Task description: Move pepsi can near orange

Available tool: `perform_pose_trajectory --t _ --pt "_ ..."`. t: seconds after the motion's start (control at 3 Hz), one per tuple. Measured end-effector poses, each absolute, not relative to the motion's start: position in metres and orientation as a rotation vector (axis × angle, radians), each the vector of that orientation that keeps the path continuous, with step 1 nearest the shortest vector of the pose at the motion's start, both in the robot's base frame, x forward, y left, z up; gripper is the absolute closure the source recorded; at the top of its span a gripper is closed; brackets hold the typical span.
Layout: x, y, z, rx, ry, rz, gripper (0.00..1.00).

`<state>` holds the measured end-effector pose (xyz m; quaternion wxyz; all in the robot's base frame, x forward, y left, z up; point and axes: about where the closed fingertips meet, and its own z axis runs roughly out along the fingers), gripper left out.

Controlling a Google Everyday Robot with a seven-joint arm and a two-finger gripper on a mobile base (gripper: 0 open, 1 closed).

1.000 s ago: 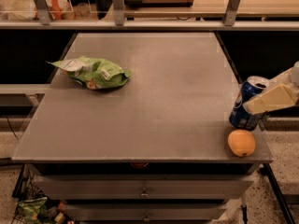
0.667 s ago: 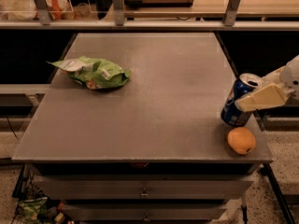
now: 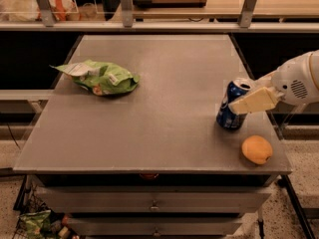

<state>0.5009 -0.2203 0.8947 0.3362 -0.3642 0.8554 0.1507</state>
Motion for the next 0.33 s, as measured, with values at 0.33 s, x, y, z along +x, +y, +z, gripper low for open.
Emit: perform_pose_trajectory --t 0.33 --pt "0.5004 -0.2192 0.8946 -0.952 2.231 0.393 0.84"
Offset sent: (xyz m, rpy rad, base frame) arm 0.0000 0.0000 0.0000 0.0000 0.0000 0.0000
